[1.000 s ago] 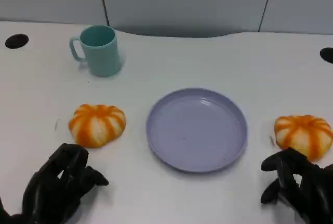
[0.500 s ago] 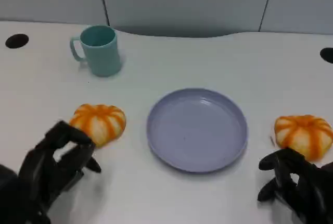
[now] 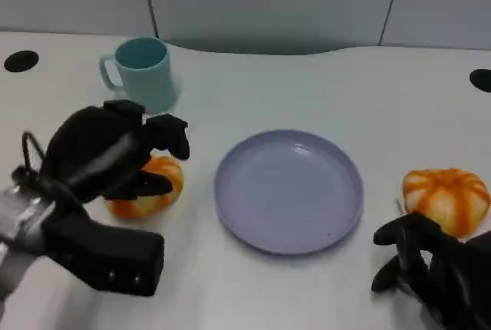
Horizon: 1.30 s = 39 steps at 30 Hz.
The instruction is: Grasp the bread from the table and place it into the plate.
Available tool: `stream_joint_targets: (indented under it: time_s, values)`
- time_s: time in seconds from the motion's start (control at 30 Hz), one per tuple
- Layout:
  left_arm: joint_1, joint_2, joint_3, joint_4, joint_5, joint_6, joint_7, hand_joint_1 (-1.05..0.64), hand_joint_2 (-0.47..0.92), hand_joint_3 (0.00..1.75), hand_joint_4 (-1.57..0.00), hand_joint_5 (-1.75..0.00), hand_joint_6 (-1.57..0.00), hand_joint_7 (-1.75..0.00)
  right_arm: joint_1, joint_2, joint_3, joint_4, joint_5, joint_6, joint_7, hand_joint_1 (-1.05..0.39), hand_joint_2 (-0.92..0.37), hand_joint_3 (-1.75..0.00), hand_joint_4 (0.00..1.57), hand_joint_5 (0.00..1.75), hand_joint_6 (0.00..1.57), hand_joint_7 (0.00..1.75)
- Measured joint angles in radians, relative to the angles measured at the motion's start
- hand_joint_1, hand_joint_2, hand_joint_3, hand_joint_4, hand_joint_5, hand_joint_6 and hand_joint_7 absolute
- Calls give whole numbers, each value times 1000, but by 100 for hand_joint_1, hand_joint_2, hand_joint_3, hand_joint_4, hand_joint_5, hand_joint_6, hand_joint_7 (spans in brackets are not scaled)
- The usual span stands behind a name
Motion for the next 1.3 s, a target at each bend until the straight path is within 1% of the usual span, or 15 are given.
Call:
stream_joint_targets:
  time_s: [0.07,0.17,0.27,0.37,0.5,0.67,0.83,0.9,1.07,1.17,1.27,1.3]
  values:
    - [-55,12,-48,66,7,38,-56,-77,90,0,-13,-26,-33,-1,-1,-1,-2,7,1,-8,1,-33,-92,-59,58,175,40,167]
    - [-121,10,-113,198,6,94,-126,-81,91,1,-2,-17,-21,0,-5,1,-1,9,2,-8,3,-31,-92,-61,57,175,39,167]
    - [-183,2,-175,310,6,131,-168,-85,92,2,0,-10,-15,-1,-3,1,-1,7,3,-7,4,-31,-92,-62,57,175,38,168]
    - [-233,-11,-219,381,-3,150,-200,-87,92,3,0,-2,-11,-1,-2,1,-1,4,2,-7,4,-31,-92,-61,56,175,38,167]
    - [-298,-42,-258,479,-35,182,-263,-87,92,2,-1,-2,-11,-1,4,1,0,-3,2,-5,3,-31,-92,-60,56,175,39,167]
    - [-340,-77,-286,575,-76,198,-269,-85,92,1,0,0,-11,0,9,1,-1,-10,2,-2,0,-31,-92,-60,54,175,40,167]
    - [-390,-150,-315,759,-86,222,-191,-86,92,1,-1,-1,-10,0,15,-2,0,-17,0,1,1,-31,-92,-60,52,175,39,165]
    - [-410,-178,-327,822,-87,236,-169,-88,92,2,-5,-2,-11,-1,19,-4,0,-22,-1,4,0,-31,-92,-60,51,175,39,164]
    - [-442,-225,-344,917,-101,285,-132,-88,91,1,-11,-5,-13,-1,30,-4,0,-41,-1,16,-3,-31,-92,-59,50,175,39,163]
    - [-450,-237,-361,937,-106,304,-113,-80,87,0,-20,-10,-22,-4,36,-4,0,-50,-1,23,-5,-31,-92,-59,49,175,38,163]
    - [-449,-249,-380,951,-106,326,-66,-78,86,0,-23,-11,-26,-4,43,-4,0,-62,-2,32,-9,-32,-92,-59,48,175,38,163]
    - [-449,-251,-384,953,-106,328,-57,-57,84,1,-32,-68,-44,-46,44,-4,0,-64,-2,35,-10,-30,-92,-60,48,175,38,163]
